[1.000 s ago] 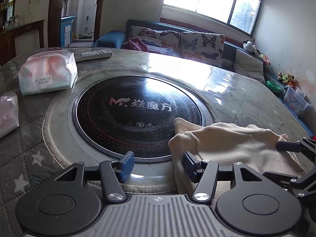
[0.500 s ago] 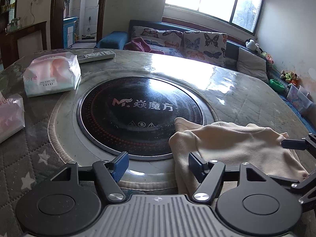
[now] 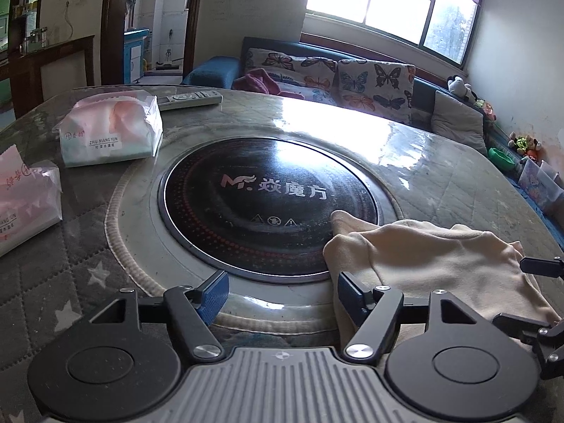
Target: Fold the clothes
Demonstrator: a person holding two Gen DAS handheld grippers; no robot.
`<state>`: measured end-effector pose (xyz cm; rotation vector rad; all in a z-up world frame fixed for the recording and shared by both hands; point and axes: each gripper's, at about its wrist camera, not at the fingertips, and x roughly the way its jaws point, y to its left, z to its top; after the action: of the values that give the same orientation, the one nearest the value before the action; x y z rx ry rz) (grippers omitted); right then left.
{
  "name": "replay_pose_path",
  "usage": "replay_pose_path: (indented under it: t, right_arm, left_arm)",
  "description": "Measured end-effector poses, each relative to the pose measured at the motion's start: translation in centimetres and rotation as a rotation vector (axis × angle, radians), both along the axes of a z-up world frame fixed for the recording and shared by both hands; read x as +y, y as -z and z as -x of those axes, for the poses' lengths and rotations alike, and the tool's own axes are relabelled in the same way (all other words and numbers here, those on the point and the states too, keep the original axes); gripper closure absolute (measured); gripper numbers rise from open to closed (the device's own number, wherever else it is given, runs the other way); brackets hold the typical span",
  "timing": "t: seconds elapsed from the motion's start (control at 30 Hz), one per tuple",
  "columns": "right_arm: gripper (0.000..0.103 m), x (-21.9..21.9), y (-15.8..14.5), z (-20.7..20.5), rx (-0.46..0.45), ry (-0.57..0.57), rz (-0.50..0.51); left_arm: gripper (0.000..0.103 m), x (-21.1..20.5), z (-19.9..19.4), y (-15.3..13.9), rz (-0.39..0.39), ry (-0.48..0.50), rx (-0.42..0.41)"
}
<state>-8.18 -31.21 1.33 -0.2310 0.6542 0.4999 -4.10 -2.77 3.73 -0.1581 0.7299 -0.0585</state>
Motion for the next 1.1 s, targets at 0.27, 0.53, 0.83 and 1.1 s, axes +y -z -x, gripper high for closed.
replay_pose_path:
  t: [0.27, 0.53, 0.83, 1.1]
  right_arm:
    - [0.0, -1.1, 1.1, 0.0, 0.019, 0.059, -0.014]
    - [0.0, -1.6, 1.7, 0.3, 0.01, 0.08, -0.062]
    - [0.0, -1.7, 1.7, 0.2, 0.016, 0.08, -0.07]
    - [0.0, -1.0, 0.6, 0.1, 0.029, 0.061, -0.018]
  left_arm:
    - [0.028, -0.1, 0.3, 0.3, 0.008, 0.016, -0.003]
    - [0.011, -0.4, 0.6, 0.9, 0.005, 0.039, -0.024]
    - [0.003, -0.7, 0.8, 1.1, -0.008, 0.039, -0.032]
    - [0.004, 0.0, 1.3, 0.1, 0.002, 0.03, -0.049]
